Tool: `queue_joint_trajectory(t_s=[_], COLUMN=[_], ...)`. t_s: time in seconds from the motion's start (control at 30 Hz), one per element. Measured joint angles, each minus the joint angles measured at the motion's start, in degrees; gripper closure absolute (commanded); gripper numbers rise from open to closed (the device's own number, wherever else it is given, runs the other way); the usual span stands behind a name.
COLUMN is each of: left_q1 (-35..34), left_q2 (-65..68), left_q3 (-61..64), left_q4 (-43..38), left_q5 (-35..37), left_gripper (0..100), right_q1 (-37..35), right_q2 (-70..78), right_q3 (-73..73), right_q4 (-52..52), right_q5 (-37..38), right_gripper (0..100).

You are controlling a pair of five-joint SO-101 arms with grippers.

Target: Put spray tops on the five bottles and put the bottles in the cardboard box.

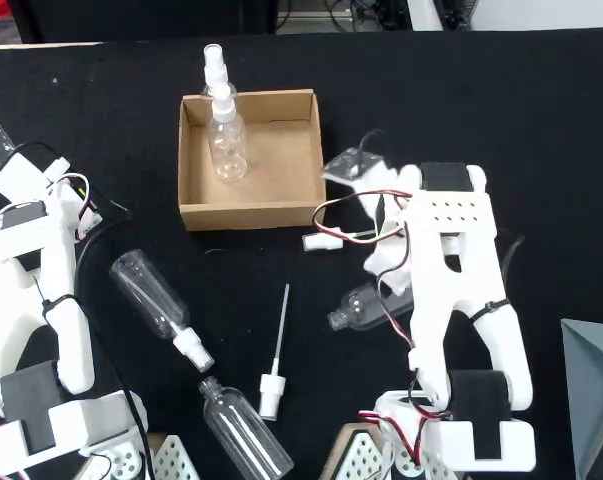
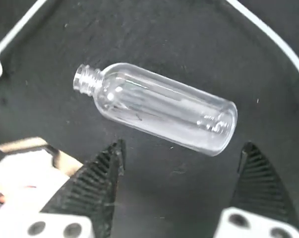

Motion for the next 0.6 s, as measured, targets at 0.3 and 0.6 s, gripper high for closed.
queue_joint_trajectory(t_s=[0.3,0.6], left_q1=[0.0,0.0], left_q2=[0.0,0.0], left_q3=[0.0,0.0], left_q4=[0.0,0.0], left_q5=[0.0,0.0], left_gripper=[93,93], right_q1=[0.0,0.0], right_q2=[0.0,0.0], right_q3=[0.0,0.0], right_q4=[0.0,0.0], right_q5=[12.75,21.89], right_gripper=[69.4,69.4])
